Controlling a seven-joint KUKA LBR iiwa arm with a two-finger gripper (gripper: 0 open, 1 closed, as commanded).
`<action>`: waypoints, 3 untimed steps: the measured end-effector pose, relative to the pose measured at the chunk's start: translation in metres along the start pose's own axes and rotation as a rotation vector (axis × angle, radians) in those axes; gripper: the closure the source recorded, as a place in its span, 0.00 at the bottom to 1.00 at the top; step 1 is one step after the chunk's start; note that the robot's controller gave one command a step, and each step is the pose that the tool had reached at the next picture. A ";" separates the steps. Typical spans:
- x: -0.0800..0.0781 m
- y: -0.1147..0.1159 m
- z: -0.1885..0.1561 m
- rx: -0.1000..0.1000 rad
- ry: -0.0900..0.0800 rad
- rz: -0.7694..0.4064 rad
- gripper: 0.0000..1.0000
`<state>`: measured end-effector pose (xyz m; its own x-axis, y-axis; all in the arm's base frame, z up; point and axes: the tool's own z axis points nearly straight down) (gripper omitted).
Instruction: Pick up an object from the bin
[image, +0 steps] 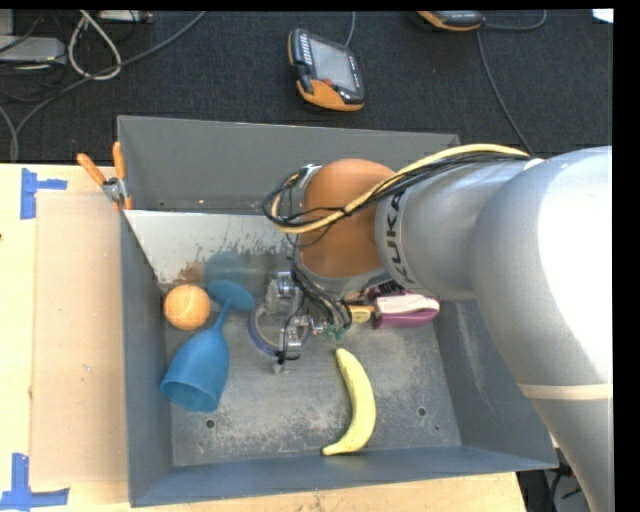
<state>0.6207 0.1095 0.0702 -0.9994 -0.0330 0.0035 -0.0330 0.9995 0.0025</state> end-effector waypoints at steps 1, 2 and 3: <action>0.002 -0.001 0.000 -0.003 -0.004 0.014 0.00; 0.000 0.000 0.000 -0.001 0.003 0.004 1.00; 0.000 0.000 0.000 -0.001 0.003 0.005 1.00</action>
Offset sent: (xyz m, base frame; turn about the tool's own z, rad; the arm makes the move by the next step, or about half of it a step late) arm -0.0002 -0.0001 0.0000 0.0009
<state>0.6203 0.1092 0.0701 -0.9996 -0.0285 0.0065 -0.0285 0.9996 0.0039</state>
